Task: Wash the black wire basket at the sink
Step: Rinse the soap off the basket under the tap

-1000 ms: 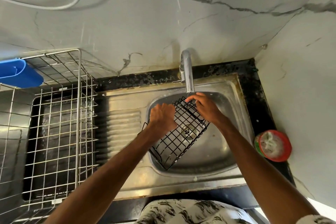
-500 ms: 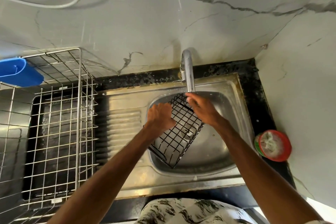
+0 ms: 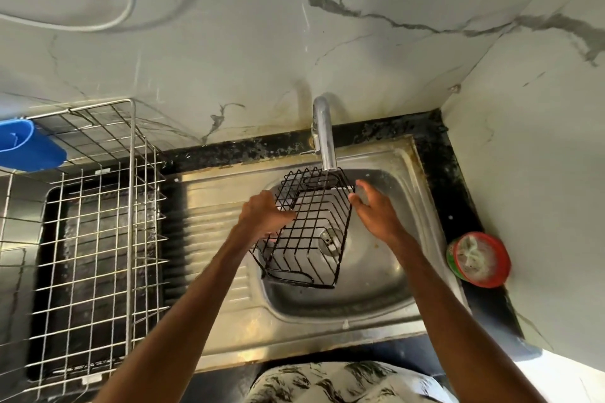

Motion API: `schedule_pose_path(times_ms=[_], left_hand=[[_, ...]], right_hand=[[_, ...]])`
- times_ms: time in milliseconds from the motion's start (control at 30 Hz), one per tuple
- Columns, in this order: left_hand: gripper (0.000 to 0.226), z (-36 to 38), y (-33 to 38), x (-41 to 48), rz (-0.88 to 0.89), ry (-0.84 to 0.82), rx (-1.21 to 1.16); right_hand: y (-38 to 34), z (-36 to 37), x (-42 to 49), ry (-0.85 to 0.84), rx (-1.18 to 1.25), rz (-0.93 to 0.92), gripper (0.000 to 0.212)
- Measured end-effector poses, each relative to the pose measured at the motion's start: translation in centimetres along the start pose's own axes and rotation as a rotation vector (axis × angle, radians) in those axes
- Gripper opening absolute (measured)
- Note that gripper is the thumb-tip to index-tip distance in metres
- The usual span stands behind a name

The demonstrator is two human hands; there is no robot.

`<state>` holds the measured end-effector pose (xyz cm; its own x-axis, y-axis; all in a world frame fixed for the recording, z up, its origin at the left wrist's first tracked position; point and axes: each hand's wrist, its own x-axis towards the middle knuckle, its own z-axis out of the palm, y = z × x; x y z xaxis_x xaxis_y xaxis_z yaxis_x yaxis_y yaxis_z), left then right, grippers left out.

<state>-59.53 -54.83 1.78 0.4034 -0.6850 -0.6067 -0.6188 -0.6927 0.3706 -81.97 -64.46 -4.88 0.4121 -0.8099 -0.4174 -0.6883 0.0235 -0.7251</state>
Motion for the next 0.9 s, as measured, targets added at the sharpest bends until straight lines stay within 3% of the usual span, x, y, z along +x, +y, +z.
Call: schedule_pose_path(times_ms=[67,133,233,333,433,500,567,700,800,900], left_hand=[[0.05,0.3,-0.8,0.1,-0.037,-0.039,-0.153],[0.046,0.8,-1.5,0.4,-0.089,-0.091,-0.281],[0.056,1.6,-1.8,0.6,-0.201,-0.192,-0.379],[0.079,1.9,-1.9,1.0,-0.293,-0.367,-0.553],[0.117,1.8,-3.2,2.3,-0.262,-0.576,-0.676],[0.099,0.6,-2.6,1.6,-0.234,-0.649,-0.736],[0.062,-0.1,-1.9,1.3,-0.182,-0.59,-0.69],[0.059,0.9,-1.9,0.8,-0.069,-0.218,-0.498],[0.049,3.0,-2.6,-0.4,-0.054,0.027,-0.628],[0.035,4.7,-2.4,-1.8,-0.096,0.085,-0.785]], right_hand=[[0.0,-0.1,-0.2,-0.055,0.227,0.162,0.058],[-0.3,-0.2,-0.6,-0.142,0.616,0.3,0.046],[-2.0,-0.8,-1.2,-0.242,1.008,0.33,0.04],[-4.1,-1.2,-1.6,-0.246,1.26,0.4,0.035],[-4.6,-1.9,-1.6,-0.224,1.361,0.447,0.036],[-4.6,-2.6,-1.8,-0.185,1.423,0.468,0.035],[-4.4,-3.0,-2.2,-0.133,1.49,0.469,0.036],[-4.2,-2.2,-2.4,0.055,1.574,0.508,0.038],[-4.3,-0.9,-2.1,0.201,1.59,0.551,0.035],[-4.9,-0.1,-2.2,0.284,1.604,0.525,0.041]])
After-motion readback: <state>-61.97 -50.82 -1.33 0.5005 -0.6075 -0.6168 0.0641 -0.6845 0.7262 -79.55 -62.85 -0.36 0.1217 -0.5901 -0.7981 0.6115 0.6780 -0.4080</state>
